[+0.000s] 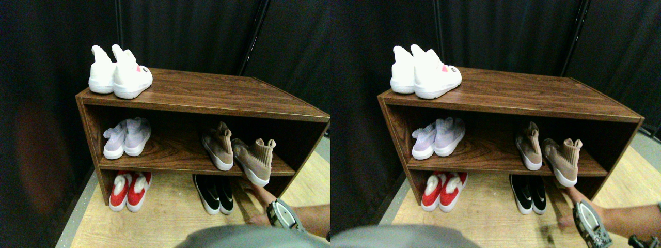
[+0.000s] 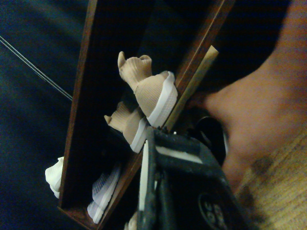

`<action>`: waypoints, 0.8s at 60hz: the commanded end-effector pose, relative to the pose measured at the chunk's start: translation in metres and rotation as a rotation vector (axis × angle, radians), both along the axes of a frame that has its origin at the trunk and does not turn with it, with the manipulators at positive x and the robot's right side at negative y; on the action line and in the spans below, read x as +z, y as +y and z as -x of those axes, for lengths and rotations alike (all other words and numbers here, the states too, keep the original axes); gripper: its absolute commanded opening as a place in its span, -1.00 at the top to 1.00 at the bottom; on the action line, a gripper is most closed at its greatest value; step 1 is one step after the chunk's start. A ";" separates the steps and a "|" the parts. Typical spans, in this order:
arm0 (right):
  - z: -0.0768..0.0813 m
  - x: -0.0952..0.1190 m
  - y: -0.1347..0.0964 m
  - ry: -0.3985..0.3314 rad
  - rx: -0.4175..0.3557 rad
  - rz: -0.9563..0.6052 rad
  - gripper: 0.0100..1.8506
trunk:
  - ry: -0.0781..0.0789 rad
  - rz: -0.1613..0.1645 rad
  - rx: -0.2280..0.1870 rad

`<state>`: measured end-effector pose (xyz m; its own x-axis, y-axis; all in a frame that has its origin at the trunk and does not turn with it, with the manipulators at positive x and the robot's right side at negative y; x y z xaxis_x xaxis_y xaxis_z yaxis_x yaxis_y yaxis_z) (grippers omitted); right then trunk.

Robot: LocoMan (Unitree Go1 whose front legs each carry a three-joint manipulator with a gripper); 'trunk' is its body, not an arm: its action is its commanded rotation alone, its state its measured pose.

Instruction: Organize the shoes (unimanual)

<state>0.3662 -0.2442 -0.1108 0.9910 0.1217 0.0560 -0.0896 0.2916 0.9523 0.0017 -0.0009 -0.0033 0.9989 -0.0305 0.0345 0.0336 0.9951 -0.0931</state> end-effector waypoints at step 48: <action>0.002 0.022 0.008 -0.011 -0.044 -0.063 0.00 | 0.002 0.004 -0.012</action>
